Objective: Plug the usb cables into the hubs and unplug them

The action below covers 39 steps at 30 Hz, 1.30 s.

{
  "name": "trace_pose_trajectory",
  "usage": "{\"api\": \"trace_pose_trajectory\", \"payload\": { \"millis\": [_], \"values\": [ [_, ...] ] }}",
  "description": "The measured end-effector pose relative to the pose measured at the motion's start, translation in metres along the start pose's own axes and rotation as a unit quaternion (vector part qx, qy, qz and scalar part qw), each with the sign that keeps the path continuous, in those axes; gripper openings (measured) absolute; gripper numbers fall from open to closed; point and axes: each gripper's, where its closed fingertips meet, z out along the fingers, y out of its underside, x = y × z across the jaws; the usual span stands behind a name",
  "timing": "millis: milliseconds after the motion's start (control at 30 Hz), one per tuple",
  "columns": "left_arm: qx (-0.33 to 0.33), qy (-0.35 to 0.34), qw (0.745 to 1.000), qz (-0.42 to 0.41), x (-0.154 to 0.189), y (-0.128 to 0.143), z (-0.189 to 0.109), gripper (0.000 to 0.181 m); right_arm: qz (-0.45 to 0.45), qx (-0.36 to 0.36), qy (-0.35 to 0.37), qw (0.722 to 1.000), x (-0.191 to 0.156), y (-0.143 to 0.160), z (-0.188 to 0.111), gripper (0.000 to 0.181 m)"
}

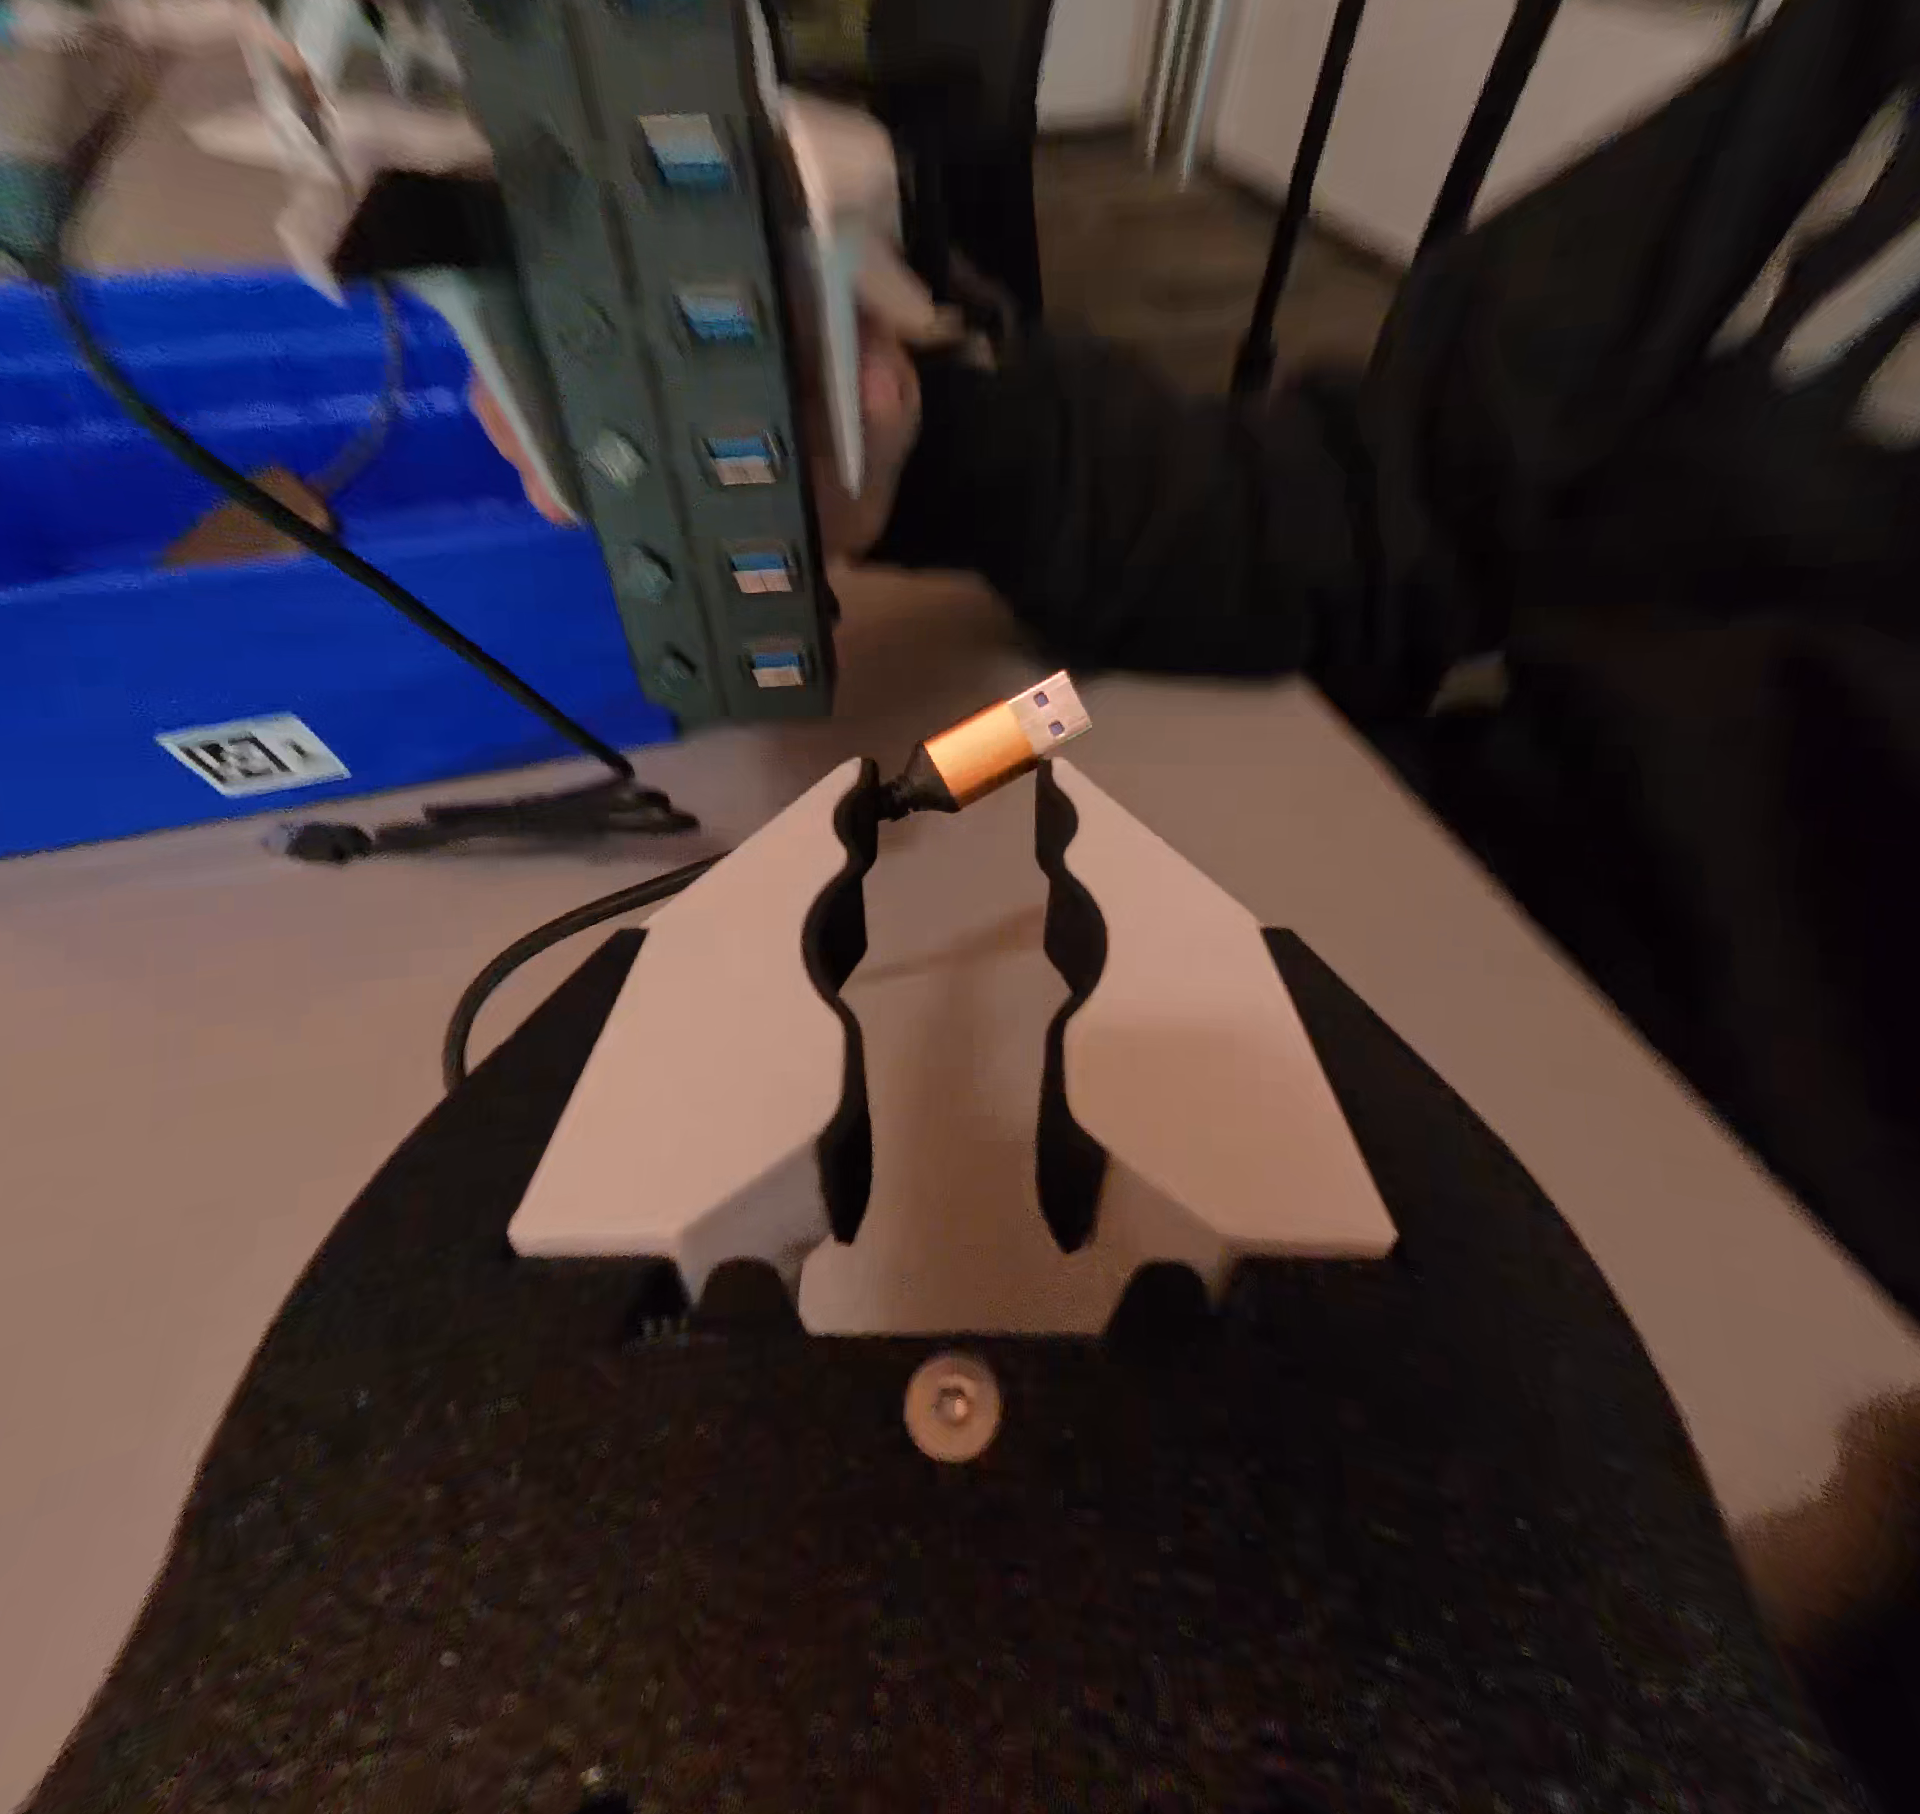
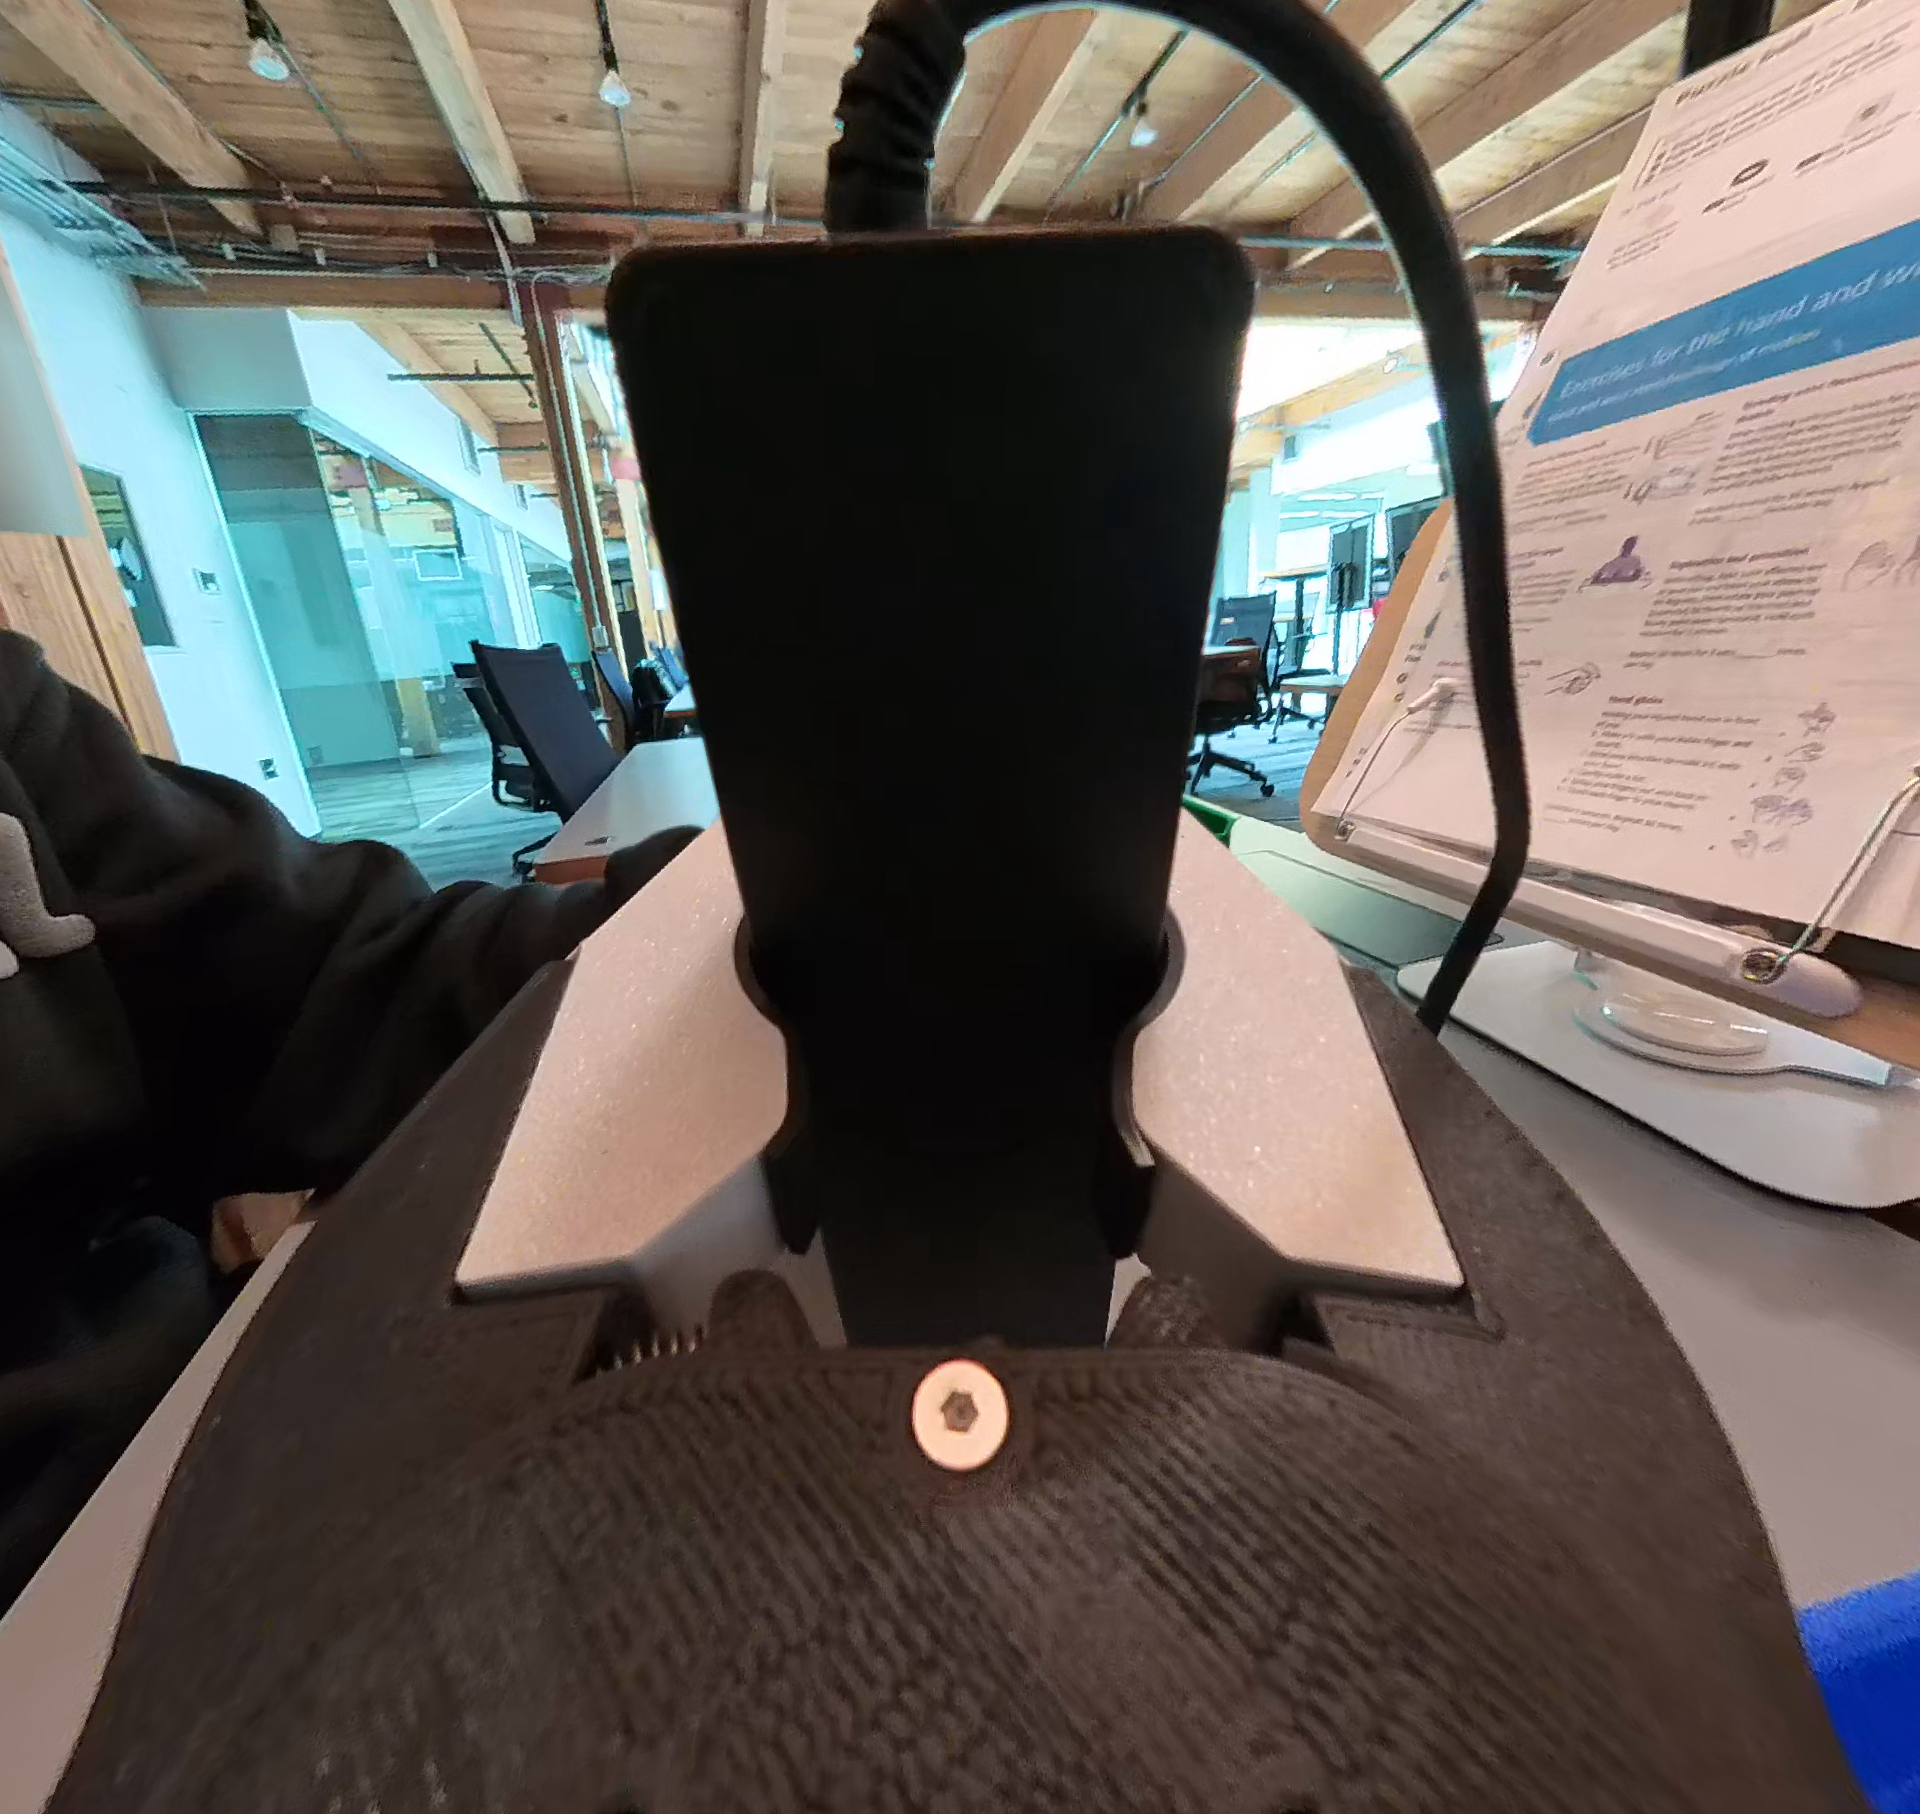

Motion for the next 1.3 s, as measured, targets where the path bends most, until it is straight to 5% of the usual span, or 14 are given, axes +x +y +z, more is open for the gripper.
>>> {"api": "trace_pose_trajectory", "payload": {
  "millis": [133, 300, 367, 467, 600, 733, 833, 967, 1033, 1167, 1233, 1300],
  "values": [
    [0.190, 0.069, 0.970, -0.132, 0.003, -0.059, -0.033, 0.028, -0.001, 0.011, 0.000, 1.000, 0.000, -0.005, -0.003, 0.062],
    [0.358, 0.227, 0.840, -0.338, -0.015, -0.084, -0.067, 0.029, -0.001, 0.033, -0.002, 0.999, -0.001, -0.015, -0.009, 0.062],
    [0.366, 0.221, 0.820, -0.381, -0.029, -0.078, -0.062, 0.029, -0.001, 0.035, -0.001, 0.999, 0.000, -0.016, -0.010, 0.062],
    [0.307, 0.155, 0.845, -0.410, -0.049, -0.037, -0.042, 0.029, 0.000, 0.033, 0.001, 0.999, 0.001, -0.014, -0.010, 0.062],
    [0.245, 0.015, 0.838, -0.487, -0.093, 0.025, -0.047, 0.029, -0.002, 0.022, 0.001, 1.000, 0.001, -0.010, -0.008, 0.062],
    [0.209, -0.120, 0.829, -0.504, -0.120, 0.060, -0.070, 0.028, -0.003, 0.011, -0.001, 1.000, 0.000, -0.005, -0.005, 0.062],
    [0.109, -0.227, 0.823, -0.509, -0.131, 0.095, -0.071, 0.043, -0.004, 0.004, -0.001, 1.000, 0.000, -0.002, -0.004, 0.062],
    [0.004, -0.273, 0.861, -0.429, -0.122, 0.088, -0.054, 0.054, -0.005, 0.002, 0.002, 1.000, 0.001, -0.002, -0.004, 0.062],
    [-0.108, -0.305, 0.868, -0.376, -0.112, 0.100, -0.043, 0.063, -0.005, 0.003, 0.003, 1.000, 0.002, -0.002, -0.005, 0.062],
    [-0.333, -0.445, 0.801, -0.220, -0.112, 0.121, -0.063, 0.072, -0.008, 0.000, 0.006, 1.000, 0.002, -0.002, -0.006, 0.062],
    [-0.356, -0.423, 0.807, -0.207, -0.099, 0.116, -0.048, 0.068, -0.013, -0.003, 0.009, 1.000, 0.003, -0.002, -0.006, 0.062],
    [-0.334, -0.323, 0.859, -0.216, -0.074, 0.104, -0.008, 0.064, -0.014, -0.002, 0.010, 1.000, 0.003, -0.002, -0.006, 0.062]
  ]
}}
